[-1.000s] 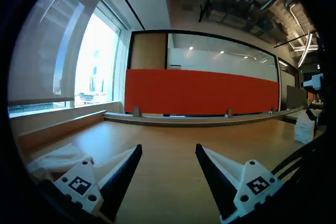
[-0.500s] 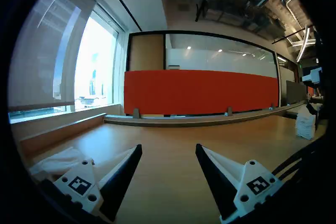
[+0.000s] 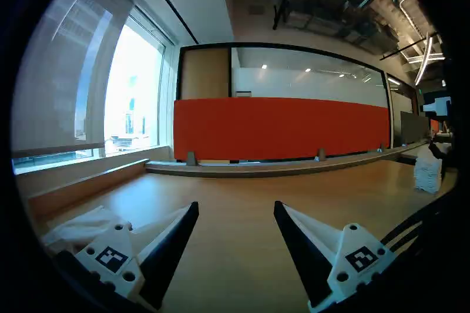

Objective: Fold towel

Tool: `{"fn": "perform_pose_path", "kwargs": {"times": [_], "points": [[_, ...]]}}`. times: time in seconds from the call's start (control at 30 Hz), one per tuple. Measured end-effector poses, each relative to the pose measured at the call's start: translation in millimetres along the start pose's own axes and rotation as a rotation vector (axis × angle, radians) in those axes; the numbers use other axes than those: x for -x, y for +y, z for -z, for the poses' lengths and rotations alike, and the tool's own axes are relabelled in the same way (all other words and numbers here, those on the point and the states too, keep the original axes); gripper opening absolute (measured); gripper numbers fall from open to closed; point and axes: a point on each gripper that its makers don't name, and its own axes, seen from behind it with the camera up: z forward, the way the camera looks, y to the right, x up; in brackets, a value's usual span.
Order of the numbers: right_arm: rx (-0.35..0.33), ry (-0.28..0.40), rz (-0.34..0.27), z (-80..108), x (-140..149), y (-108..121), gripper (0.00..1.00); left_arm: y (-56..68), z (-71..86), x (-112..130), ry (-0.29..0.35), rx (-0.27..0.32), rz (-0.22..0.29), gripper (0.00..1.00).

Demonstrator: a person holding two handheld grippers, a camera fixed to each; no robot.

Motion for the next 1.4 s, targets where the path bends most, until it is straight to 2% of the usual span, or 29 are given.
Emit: {"fn": "perform_pose_path", "kwargs": {"times": [0.3,0.6,0.9,1.4], "points": [[0.051,-0.006,0.001,0.8,33.0,11.6,1.00,0.4,0.4,0.9,0.000,0.000,0.002,0.95],[0.060,-0.020,-0.046,5.8,79.7,14.8,1.00,0.8,0.1,0.9,0.000,0.000,0.002,0.95],[0.078,-0.010,-0.092,5.4,110.2,23.2,1.00,1.3,-0.2,0.4,0.001,0.000,0.001,0.95],[0.082,-0.013,-0.115,4.6,128.8,26.4,1.00,1.2,0.0,1.1,0.001,0.000,0.002,0.95]]}}
